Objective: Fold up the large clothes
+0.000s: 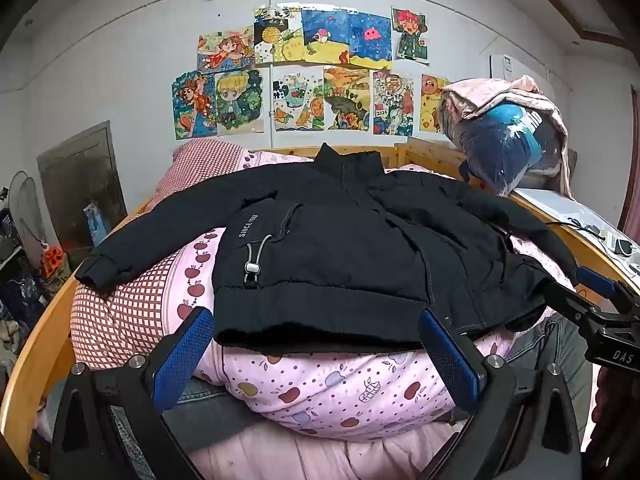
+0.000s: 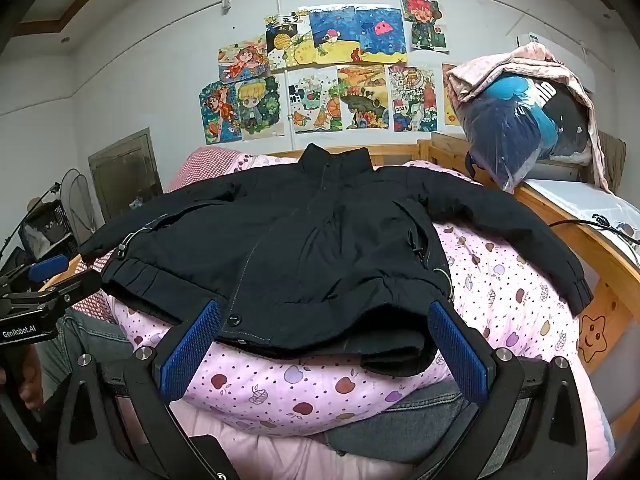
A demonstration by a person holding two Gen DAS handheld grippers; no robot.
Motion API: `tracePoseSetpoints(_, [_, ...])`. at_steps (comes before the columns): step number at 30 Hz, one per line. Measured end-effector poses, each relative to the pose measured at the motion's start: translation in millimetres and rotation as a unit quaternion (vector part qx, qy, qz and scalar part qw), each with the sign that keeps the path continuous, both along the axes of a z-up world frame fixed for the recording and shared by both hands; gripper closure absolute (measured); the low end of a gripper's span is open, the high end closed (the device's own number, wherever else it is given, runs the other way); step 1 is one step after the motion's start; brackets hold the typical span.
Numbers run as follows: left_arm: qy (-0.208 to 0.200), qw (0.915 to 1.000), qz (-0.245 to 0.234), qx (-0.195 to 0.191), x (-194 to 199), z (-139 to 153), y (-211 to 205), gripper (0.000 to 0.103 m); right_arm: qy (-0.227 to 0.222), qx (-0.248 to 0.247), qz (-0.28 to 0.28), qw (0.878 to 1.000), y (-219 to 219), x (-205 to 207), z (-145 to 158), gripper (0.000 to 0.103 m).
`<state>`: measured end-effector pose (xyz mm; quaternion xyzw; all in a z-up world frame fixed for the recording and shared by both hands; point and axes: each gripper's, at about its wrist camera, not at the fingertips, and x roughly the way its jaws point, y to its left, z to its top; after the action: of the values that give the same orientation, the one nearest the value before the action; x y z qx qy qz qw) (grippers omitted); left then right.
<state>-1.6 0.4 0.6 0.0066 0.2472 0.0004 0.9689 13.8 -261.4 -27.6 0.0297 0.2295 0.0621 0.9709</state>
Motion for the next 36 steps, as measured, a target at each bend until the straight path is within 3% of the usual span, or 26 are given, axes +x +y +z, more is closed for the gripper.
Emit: tracePoseSetpoints(36, [0.003, 1.0000, 0.001, -0.002, 1.4, -2.3, -1.3, 0.000, 0.003, 0.001, -0.003, 1.000, -1.2, 1.9, -2.5, 0.001])
